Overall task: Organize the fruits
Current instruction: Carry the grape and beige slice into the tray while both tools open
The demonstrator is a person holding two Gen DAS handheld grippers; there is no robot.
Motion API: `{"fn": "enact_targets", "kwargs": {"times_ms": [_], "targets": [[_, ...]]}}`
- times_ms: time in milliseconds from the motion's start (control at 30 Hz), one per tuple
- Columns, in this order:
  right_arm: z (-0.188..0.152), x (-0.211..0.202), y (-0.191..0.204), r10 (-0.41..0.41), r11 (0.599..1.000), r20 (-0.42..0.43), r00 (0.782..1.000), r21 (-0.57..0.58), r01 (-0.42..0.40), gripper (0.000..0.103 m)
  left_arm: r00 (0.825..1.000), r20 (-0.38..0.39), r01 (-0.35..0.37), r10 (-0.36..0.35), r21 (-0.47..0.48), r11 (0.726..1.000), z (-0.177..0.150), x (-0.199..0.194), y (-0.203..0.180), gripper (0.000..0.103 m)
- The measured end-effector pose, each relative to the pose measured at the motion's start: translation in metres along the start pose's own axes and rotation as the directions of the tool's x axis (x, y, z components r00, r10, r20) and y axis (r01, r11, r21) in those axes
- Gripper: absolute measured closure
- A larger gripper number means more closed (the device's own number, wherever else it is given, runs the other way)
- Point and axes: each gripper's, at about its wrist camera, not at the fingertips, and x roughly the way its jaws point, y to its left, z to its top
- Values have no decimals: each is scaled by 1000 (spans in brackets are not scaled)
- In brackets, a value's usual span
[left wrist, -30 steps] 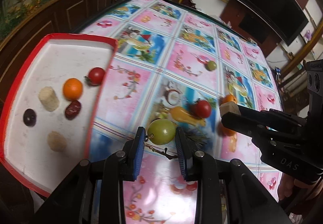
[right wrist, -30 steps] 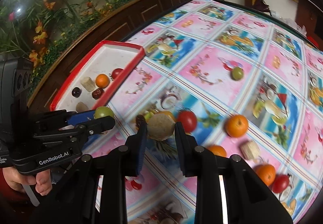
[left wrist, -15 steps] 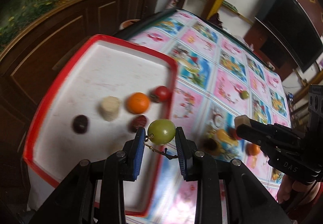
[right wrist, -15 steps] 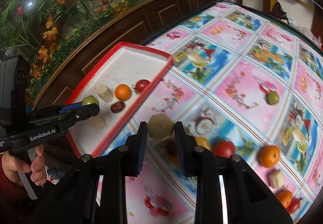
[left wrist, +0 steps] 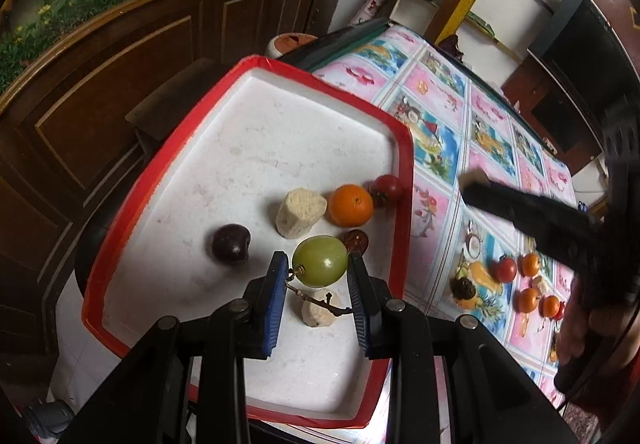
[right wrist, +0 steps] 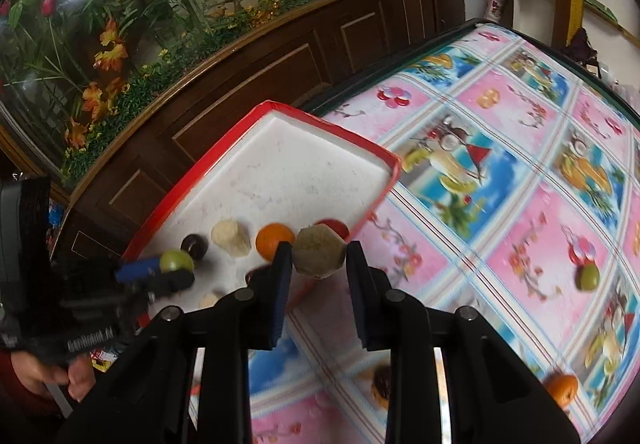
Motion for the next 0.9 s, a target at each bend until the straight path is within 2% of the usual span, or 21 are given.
{"fn": "enact_targets", "kwargs": {"times_ms": [400,600,900], "targets": [[39,61,6,-56,998,-77,995,-47,52,73,998,-55,24,-25,-4,1000,13,38,11,74],[42,86,1,-86,996,-119,989,-37,82,73,995,-96,27,-26,15,1000,15,53,12,74],[39,97,-3,-101,995,-139,985,-37,97,73,996,-93,12,-8,44,999,22,59,8,74]]}}
